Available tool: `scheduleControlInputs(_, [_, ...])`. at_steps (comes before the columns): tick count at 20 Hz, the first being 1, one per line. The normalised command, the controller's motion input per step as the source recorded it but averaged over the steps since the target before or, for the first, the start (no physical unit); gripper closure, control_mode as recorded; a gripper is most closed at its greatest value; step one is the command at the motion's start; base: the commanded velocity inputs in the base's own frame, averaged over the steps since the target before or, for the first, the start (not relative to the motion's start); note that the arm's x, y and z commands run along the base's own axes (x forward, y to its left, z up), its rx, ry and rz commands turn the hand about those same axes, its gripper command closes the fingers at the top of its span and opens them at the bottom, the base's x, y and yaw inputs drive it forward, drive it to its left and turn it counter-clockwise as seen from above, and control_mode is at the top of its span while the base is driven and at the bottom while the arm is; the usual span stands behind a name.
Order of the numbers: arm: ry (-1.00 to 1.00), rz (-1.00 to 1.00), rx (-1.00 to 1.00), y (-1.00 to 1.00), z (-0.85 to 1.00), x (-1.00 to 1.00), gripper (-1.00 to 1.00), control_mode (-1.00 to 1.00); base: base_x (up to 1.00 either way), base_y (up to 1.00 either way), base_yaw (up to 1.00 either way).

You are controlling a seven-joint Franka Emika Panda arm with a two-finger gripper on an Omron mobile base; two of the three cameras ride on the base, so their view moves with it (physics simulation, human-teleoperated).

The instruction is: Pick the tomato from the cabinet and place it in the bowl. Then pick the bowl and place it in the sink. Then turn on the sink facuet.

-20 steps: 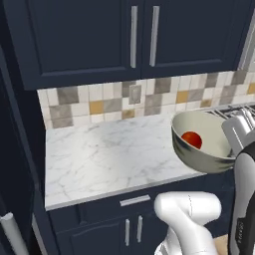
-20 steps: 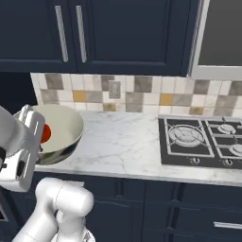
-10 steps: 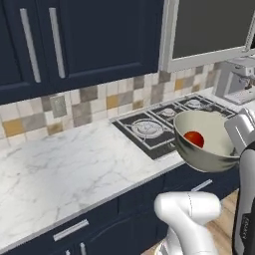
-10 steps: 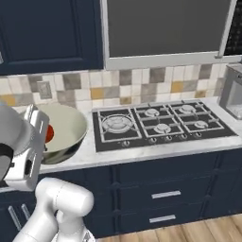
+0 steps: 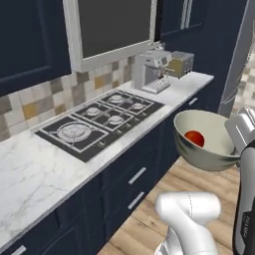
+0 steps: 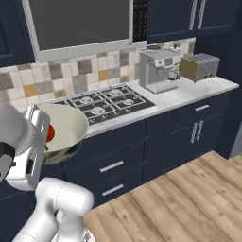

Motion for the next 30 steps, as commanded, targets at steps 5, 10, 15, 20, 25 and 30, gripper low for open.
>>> scheduleControlInputs(5, [0.0, 0.0, 0.0, 0.0, 0.0, 0.0, 1.0, 1.0, -0.4, -0.47, -0.58])
scheduleControlInputs(10, [0.0, 0.0, 0.0, 0.0, 0.0, 0.0, 1.0, 1.0, -0.1, -0.3, -0.61])
scheduleControlInputs(15, [0.0, 0.0, 0.0, 0.0, 0.0, 0.0, 1.0, 1.0, 0.0, -0.13, -0.67])
scheduleControlInputs(20, [0.0, 0.0, 0.0, 0.0, 0.0, 0.0, 1.0, 1.0, 0.0, -0.01, -0.7])
scheduleControlInputs(25, [0.0, 0.0, 0.0, 0.0, 0.0, 0.0, 1.0, 1.0, 0.0, -0.12, -0.7])
scheduleControlInputs(30, [0.0, 0.0, 0.0, 0.0, 0.0, 0.0, 1.0, 1.0, 0.0, -0.14, -0.7])
